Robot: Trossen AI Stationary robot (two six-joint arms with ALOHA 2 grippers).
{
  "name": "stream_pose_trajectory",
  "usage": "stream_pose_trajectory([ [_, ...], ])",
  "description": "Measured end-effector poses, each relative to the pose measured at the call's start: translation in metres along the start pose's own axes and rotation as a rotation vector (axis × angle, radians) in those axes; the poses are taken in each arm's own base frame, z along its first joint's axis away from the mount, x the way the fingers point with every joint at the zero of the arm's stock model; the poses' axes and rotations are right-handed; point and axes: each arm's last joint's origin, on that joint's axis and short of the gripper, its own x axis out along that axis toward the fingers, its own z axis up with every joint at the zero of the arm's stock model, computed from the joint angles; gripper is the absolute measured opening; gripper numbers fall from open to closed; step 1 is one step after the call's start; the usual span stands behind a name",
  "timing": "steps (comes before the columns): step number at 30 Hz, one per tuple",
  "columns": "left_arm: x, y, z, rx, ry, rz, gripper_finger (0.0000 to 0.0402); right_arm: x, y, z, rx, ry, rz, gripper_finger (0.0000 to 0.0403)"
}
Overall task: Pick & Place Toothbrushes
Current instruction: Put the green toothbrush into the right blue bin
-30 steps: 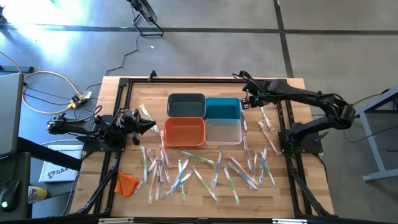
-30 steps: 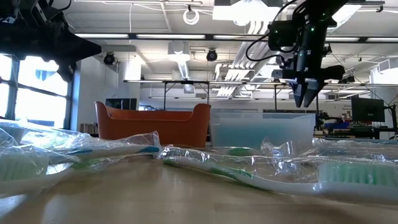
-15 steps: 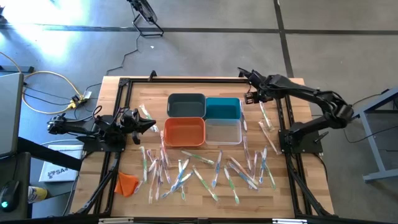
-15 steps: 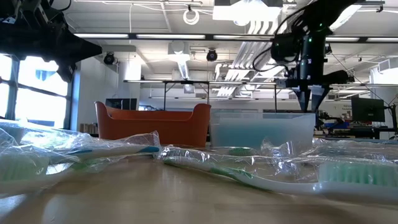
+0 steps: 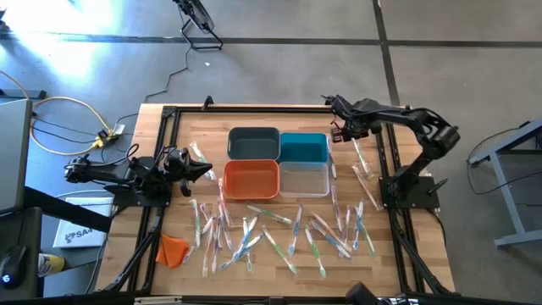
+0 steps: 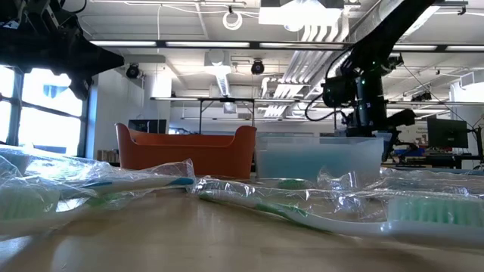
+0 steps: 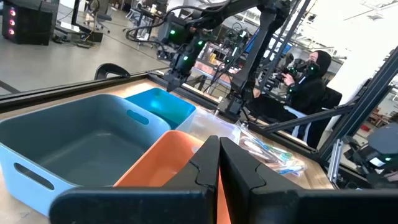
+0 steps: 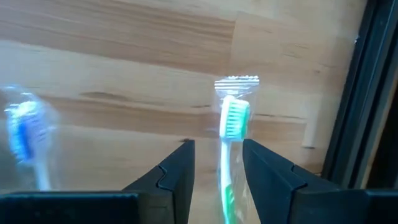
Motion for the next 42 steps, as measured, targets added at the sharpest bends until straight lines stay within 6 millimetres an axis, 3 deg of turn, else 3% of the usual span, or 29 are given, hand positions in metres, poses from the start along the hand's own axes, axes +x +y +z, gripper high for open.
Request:
stream_pose_trajectory([
  [17,0.000,0.000,-0.001,0.002,0.005,0.002,0.0009,0.012,-0.021,0.018,0.069,0.009,0.045,0.0128],
  [42,0.000,0.001,-0.002,0.004,0.020,0.008,0.0009,0.021,-0.017,0.022,0.060,0.007,0.029,0.0128],
])
